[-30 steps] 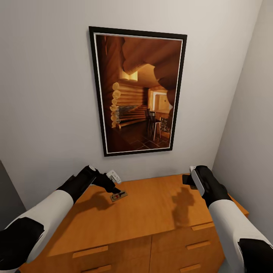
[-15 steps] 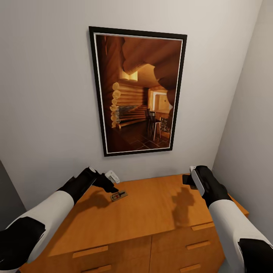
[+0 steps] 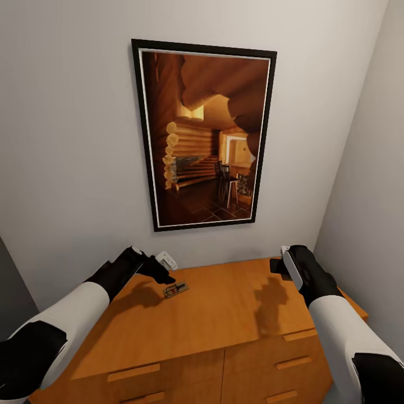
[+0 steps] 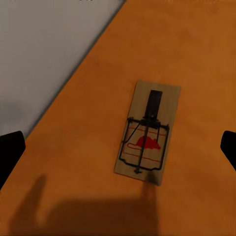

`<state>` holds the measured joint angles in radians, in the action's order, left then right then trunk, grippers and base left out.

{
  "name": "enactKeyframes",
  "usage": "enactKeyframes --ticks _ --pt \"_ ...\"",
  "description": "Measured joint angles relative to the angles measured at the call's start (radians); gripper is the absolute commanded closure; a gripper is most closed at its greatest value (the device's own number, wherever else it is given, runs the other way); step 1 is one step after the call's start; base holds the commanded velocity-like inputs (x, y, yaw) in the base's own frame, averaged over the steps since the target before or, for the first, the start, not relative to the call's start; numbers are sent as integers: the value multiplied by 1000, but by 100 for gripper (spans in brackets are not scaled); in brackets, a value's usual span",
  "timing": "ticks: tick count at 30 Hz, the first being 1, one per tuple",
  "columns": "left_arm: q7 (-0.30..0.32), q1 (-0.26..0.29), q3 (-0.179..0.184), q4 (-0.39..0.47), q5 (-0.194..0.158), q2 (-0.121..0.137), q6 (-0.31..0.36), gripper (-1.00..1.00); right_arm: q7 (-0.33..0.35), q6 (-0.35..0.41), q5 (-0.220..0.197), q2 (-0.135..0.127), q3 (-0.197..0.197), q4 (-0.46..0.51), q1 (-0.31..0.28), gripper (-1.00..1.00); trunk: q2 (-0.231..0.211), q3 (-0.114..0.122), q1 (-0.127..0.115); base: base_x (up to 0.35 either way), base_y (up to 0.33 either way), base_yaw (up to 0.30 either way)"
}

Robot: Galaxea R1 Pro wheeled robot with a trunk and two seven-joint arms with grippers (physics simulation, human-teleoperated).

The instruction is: Take the four mousetraps from the cabinet in the bathroom and place them on the bathroom floor. Make sure all four end up on the same floor surface, and ensure that at least two of them are either under or directly next to the same bathroom sink.

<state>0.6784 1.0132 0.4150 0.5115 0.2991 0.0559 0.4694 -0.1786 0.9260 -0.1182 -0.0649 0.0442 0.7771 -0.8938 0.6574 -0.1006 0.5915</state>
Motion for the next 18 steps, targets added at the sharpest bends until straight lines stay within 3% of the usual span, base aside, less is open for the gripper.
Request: enactKeyframes --ticks 4,13,18 --pt "-4 0 -3 1 -1 -6 8 -100 0 1 -1 -1 0 -1 0 100 0 0 0 0 0 0" --pt "-8 0 -5 10 -12 -18 128 -100 0 1 -1 0 -2 0 0 100 0 0 0 0 0 0" --pt "-9 0 -5 30 -13 -21 156 -100 -2 1 -1 1 -3 0 0 100 0 0 0 0 0 0"
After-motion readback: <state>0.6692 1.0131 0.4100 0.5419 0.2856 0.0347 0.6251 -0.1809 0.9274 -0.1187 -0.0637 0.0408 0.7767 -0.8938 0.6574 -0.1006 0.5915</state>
